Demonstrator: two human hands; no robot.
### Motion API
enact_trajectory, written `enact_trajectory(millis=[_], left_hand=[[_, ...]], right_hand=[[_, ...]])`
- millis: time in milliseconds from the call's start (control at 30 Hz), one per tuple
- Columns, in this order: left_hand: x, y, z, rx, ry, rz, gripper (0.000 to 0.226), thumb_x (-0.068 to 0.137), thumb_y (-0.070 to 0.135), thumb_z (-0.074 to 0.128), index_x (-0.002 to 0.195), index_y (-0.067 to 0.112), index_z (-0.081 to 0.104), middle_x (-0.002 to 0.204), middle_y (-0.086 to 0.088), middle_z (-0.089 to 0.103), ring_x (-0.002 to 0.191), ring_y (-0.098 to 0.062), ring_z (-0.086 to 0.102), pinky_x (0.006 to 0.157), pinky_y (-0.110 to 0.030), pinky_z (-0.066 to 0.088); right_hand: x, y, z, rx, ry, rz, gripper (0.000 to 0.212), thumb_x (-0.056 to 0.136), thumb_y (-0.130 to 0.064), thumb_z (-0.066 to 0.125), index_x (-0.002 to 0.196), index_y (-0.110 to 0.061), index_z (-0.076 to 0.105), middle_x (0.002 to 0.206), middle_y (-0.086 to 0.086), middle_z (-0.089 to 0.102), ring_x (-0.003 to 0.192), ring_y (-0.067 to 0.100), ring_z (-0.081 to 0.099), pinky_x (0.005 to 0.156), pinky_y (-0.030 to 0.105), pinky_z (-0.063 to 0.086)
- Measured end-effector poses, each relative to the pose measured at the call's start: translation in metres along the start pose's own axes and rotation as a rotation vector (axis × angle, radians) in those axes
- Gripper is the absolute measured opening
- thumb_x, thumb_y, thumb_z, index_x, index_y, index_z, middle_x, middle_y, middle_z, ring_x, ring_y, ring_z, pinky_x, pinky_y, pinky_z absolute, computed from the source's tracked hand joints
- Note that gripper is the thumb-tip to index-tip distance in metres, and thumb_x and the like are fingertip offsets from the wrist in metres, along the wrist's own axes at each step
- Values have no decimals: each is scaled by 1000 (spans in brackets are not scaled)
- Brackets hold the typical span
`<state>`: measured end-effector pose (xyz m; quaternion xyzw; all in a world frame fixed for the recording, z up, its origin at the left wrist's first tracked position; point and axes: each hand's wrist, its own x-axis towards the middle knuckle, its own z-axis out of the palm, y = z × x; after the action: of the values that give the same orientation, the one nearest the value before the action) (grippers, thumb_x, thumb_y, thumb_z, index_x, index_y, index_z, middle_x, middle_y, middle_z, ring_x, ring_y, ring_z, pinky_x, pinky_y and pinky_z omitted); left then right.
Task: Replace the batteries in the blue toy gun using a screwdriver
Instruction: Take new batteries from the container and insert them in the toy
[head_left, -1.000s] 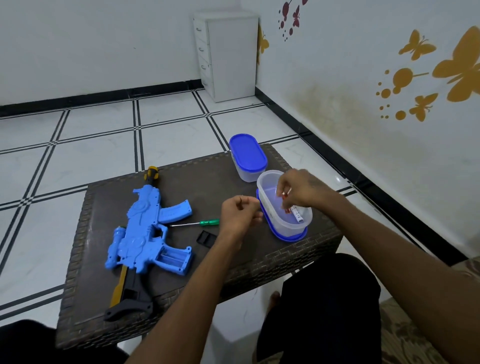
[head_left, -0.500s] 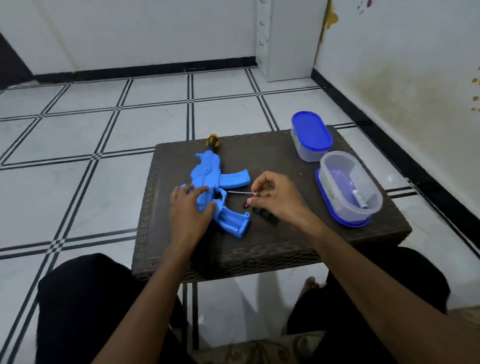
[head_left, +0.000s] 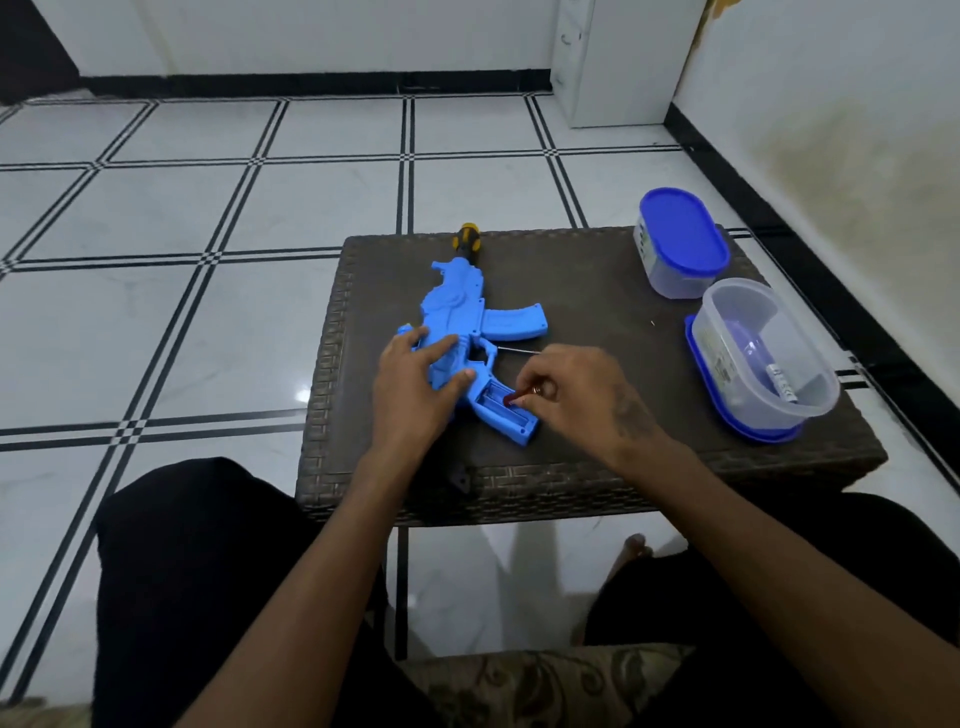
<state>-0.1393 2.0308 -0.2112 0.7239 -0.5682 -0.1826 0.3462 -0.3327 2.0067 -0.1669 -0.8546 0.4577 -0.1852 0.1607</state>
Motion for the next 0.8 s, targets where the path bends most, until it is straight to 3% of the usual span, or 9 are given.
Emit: enact_trajectory(millis=[67,167,267,500,667,800], left_hand=[[1,0,0,-9,-2,-5,52,84,36,72,132,24,59,147,-5,43,139,-21,32,113,-39,29],[0,1,0,-7,1,-5,52,84,37,72,133,25,59,148,-5,43,139,-21,33,113,-39,30],[-1,2,-2,12,3,-7,53,84,38,72,134,25,58,148,-4,42,139,-21,33,113,-40,31],[-1,2,-2,31,4,-4,54,84,38,72,134,25,58,148,-4,43,138,-21,34,112,-38,31],[-2,5,-1,26,3,-17,54,84,38,71,134,25,57,149,-2,42,139,-20,32,113,-39,30],[-2,6,-2,45,-13,-28,54,84,37,71,135,25,57,149,-3,41,139,-20,31,113,-39,29]], right_hand=[[4,-3,-3,-127,-87,-56,11,82,-28,74,91,-21,75,79,-10,56,76,14,58,67,24,36],[14,-5,-10,-205,-307,-81,20,88,-21,68,106,-16,75,97,2,68,95,22,63,78,30,45],[23,-7,-15,-248,-453,-117,30,90,-12,63,118,-18,71,114,5,68,107,23,61,90,35,47],[21,0,-15,-160,-331,-71,26,79,-17,78,101,-22,65,95,-10,58,87,9,51,75,29,45],[31,9,-15,245,-410,237,47,66,-5,87,101,-19,59,89,-2,66,75,13,64,73,34,58],[44,4,-7,369,-457,371,39,72,11,73,97,-15,59,83,4,65,76,17,64,66,31,57]])
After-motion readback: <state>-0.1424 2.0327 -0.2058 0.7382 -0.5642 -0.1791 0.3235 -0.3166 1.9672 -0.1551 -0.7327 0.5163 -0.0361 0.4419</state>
